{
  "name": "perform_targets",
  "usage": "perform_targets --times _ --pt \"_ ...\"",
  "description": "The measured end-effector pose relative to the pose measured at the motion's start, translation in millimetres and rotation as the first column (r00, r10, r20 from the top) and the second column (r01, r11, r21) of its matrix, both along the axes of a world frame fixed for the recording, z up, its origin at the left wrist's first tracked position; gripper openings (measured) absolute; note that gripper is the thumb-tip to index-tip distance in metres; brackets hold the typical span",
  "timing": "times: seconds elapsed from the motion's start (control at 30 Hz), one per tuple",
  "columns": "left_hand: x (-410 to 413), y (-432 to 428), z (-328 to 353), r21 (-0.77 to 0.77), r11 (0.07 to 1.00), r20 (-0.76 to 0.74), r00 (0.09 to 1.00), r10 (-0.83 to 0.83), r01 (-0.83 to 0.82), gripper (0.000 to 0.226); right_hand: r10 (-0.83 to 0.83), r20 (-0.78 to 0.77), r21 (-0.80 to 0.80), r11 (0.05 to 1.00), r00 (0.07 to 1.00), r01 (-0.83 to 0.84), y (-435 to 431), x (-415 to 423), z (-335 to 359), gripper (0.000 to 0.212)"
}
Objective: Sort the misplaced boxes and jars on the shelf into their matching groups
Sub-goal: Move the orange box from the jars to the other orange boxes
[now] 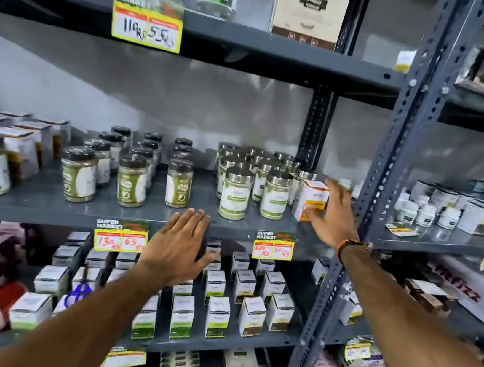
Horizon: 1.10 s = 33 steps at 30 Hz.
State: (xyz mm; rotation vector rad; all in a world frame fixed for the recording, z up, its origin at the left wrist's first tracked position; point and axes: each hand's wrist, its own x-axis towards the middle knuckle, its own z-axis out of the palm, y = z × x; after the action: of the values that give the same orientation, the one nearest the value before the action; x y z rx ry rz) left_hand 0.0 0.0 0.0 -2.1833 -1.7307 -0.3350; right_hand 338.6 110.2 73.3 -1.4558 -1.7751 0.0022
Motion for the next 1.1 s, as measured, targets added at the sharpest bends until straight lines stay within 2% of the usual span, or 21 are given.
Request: perform_targets --times 0.13,0.37,0.57,0.73,0.87,1.1 --pt "-1.9 8.4 -10.2 0.053 0.998 -0.045 0.998 0.033 -0.031 0.093 -0.054 0.023 -0.097 0.994 0.998 0.056 15.7 -8.9 -6.4 0.084" --pt "1.7 12.7 -11.8 0.08 0.996 -0.026 0.999 0.039 -0.037 0.089 -0.063 -0.009 -0.101 0.993 0.998 0.062 30.4 -14.4 -15.1 0.087" --pt "1.3 6.1 0.0 0.013 0.999 -0.008 0.999 0.031 -0.031 0.09 -0.076 -0.025 0.018 0.997 0.997 0.077 -1.2 -13.0 -13.3 0.084" --pt "-5.9 -33.1 14.4 0.032 0.999 0.052 0.998 0.035 -0.037 0.084 -0.005 -0.025 0.112 0.994 1.0 0.008 -51.0 -27.6 -8.5 0.087" --pt "-34.2 -77.9 27.6 0.084 0.992 0.095 0.992 0.084 -0.092 0.082 0.118 -0.015 0.13 0.985 0.993 -0.115 -91.6 -72.1 -4.4 0.087" --pt "-161.4 -155.9 45.2 0.173 0.951 0.124 0.963 0.238 -0.257 0.079 0.373 -0.036 0.182 0.915 0.927 -0.361 -141.7 -203.9 -2.0 0.086"
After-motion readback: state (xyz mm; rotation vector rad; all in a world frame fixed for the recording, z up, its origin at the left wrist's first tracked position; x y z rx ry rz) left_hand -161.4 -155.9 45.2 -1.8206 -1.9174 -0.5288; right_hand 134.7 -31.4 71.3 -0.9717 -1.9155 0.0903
